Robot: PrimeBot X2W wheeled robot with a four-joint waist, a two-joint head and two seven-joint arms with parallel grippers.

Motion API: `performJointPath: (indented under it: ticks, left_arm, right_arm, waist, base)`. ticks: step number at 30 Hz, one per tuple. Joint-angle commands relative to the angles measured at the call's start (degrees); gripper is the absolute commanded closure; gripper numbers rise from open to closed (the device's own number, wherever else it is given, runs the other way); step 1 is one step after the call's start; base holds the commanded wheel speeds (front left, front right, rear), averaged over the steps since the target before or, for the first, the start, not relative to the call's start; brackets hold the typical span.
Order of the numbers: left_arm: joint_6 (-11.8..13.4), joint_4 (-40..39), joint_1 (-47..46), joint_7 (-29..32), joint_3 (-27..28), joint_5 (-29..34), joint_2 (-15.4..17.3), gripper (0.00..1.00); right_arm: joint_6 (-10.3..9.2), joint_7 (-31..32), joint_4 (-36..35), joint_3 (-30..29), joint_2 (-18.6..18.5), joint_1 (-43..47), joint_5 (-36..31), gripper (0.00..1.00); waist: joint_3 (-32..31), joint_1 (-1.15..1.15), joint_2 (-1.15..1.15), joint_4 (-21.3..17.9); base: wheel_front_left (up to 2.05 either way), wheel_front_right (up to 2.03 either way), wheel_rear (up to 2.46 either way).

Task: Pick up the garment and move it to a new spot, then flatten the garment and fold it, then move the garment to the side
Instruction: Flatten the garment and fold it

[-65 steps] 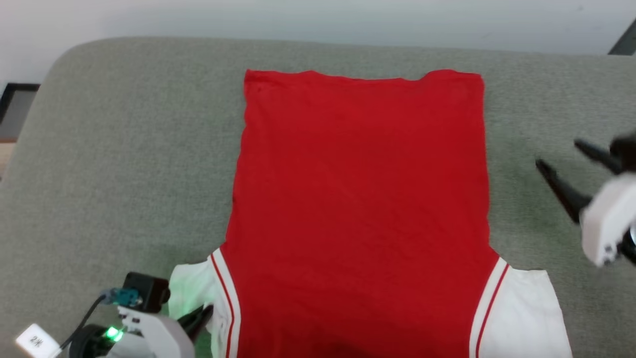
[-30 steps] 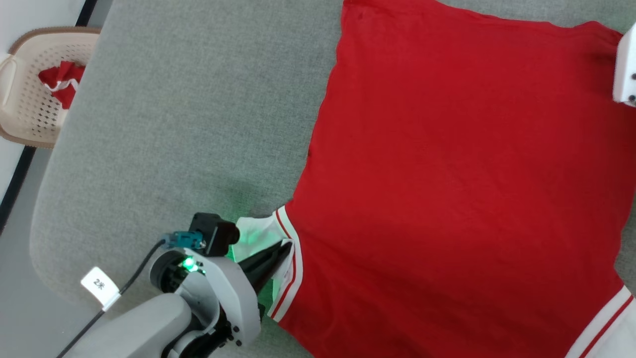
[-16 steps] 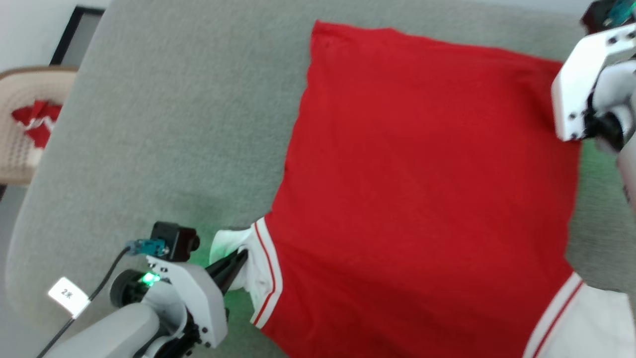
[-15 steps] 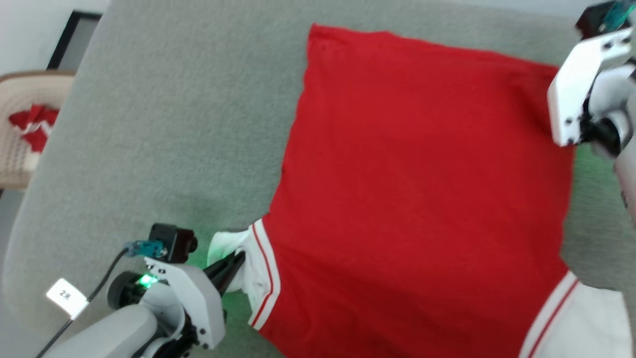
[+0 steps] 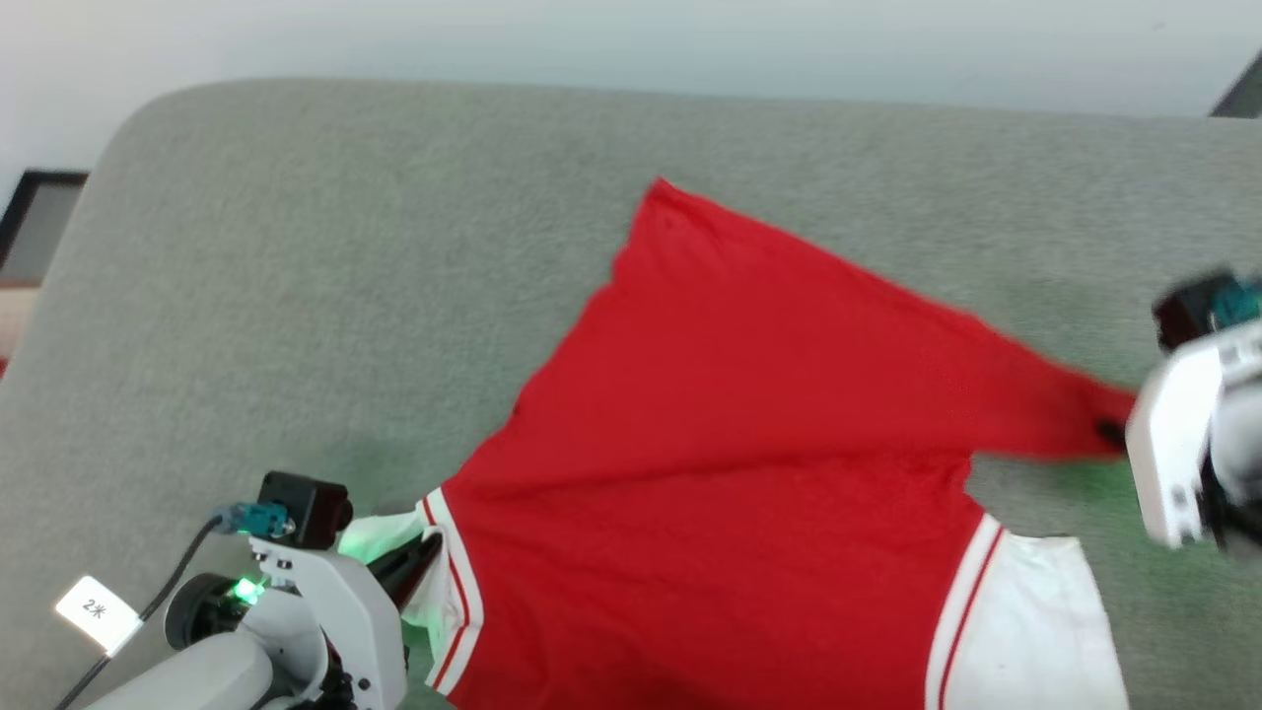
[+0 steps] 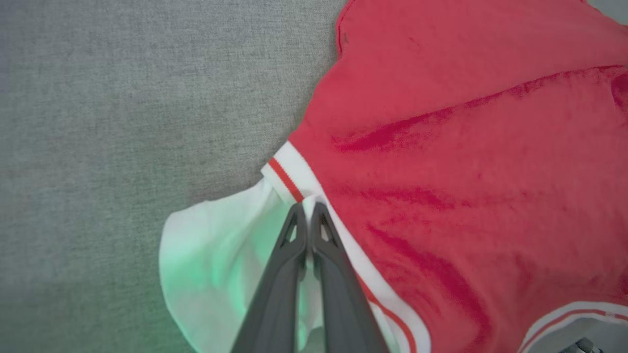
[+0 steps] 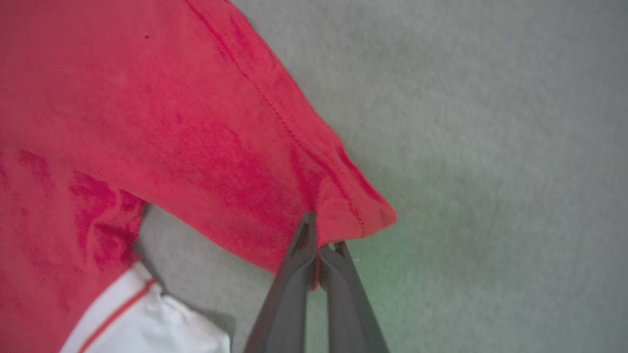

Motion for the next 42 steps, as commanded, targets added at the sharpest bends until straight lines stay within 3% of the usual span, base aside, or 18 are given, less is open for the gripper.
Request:
performJointPath:
  ticks: [1, 7, 13, 14, 15, 16, 22, 32, 37, 42]
  left_arm:
    - [-0.06, -0.05, 0.63, 0.05, -0.06, 0.04, 0.03, 1.00]
    - [-0.47, 0.03, 0.05, 0.57, -0.49, 0.58, -0.05, 1.00]
    - [-0.98, 0.61, -0.68, 1.01, -0.83, 1.00, -0.33, 1.00]
    - [-1.16, 0.76, -0.89, 1.01, -0.81, 1.03, -0.41, 1.00]
    - [-1.28, 0.91, -1.04, 1.01, -0.79, 1.06, -0.45, 1.00]
    - [-1.32, 1.07, -1.14, 1.01, -0.78, 1.10, -0.49, 1.00]
    - [-1.47, 1.54, -1.06, 0.69, -0.83, 1.09, -0.64, 1.00]
    - [-1.50, 0.61, -1.66, 0.93, -1.22, 1.76, -1.29, 1.00]
    - [-1.86, 0.42, -2.76, 1.25, -1.57, 2.48, -2.47, 1.00]
    - [-2.44, 0.98, -3.95, 1.27, -1.88, 3.17, -3.90, 1.00]
  right_arm:
    - [-0.09, 0.49, -2.05, -2.05, -0.58, 3.80, 0.30, 1.00]
    - [-0.09, 3.04, -9.31, -10.54, 0.80, 17.80, -1.34, 1.00]
    - [-0.09, 4.27, -13.02, -16.60, 6.42, 27.20, -6.73, 1.00]
    - [-0.09, 4.39, -13.36, -17.02, 7.17, 27.76, -7.75, 0.62]
    - [-0.09, 4.18, -13.89, -17.28, 7.69, 27.88, -8.90, 0.06]
    - [-0.09, 4.40, -14.18, -17.64, 8.30, 27.97, -9.53, 0.00]
    - [-0.09, 6.44, -20.84, -20.14, 9.32, 27.97, -11.19, 0.00]
    - [-0.09, 5.73, -37.54, -20.90, 6.43, 22.85, -11.59, 0.00]
    - [-0.09, 0.82, -35.26, -14.59, 4.90, 14.68, -12.67, 0.00]
    - [-0.09, -5.84, -24.11, -5.61, 6.24, 2.75, -12.91, 0.00]
  waist:
    - [-2.24, 0.00, 0.00, -2.31]
    - [-2.54, 0.00, 0.00, -2.95]
    - [-2.06, 0.00, 0.00, -3.28]
    - [-2.00, 0.00, 0.00, -3.29]
    - [-1.94, 0.00, 0.00, -3.31]
    - [-1.90, 0.00, 0.00, -3.34]
    - [-2.02, 0.00, 0.00, -3.59]
    - [-1.58, 0.00, 0.00, -2.26]
    - [-0.50, 0.00, 0.00, -0.07]
    - [0.90, 0.00, 0.00, 2.11]
  base:
    - [0.00, 0.00, 0.00]
    - [0.00, 0.00, 0.00]
    - [0.00, 0.00, 0.00]
    - [0.00, 0.00, 0.00]
    - [0.00, 0.00, 0.00]
    - [0.00, 0.00, 0.00]
    - [0.00, 0.00, 0.00]
    - [0.00, 0.00, 0.00]
    - [0.00, 0.00, 0.00]
    - [0.00, 0.00, 0.00]
